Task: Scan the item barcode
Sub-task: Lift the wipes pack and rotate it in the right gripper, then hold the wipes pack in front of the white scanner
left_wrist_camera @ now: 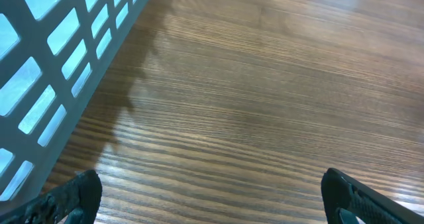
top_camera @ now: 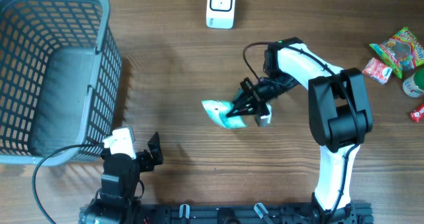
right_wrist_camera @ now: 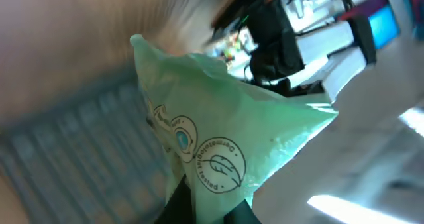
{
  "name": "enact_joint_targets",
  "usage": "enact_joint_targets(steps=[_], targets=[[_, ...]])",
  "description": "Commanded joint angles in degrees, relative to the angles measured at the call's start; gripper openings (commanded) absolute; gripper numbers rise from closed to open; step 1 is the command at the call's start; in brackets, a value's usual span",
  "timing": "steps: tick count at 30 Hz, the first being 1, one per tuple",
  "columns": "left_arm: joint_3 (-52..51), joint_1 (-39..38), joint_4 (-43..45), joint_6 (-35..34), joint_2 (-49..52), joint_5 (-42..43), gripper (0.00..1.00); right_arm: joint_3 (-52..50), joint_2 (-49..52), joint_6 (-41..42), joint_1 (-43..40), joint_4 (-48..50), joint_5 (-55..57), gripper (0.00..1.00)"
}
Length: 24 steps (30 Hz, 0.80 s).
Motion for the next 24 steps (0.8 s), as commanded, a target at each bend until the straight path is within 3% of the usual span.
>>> enact_joint_targets(steps=[1,4,7,13,17,24], targets=[[-0.33,0.11,0.02,0.33,-0.17,-0.72,1.00,1.11,-1.60,-24.83,1.18,-0.42,-5.44,0.04],[-0.33,0.11,0.02,0.35,-0.20,-0.72,1.00,4.63,-3.72,-16.90,1.99,0.59,9.94,0.05],[-0.33,0.11,0.02,0.33,-0.17,-0.72,1.00,11.30,-4.83,-10.93,2.03,7.74,21.79,0.04],[-0.33,0.11,0.02,0.33,-0.20,-0.74,1.00,21.53,-5.16,-16.11,2.49,44.92,31.50,0.04],[-0.33,0.11,0.02,0.33,-0.20,-0.72,1.00,21.49,-4.00,-8.94,2.47,65.53,40.44,0.05],[-0.33,0.11,0.02,0.33,-0.17,-0.72,1.00,21.57,5.11,0.94,2.27,85.40,47.21,0.05]])
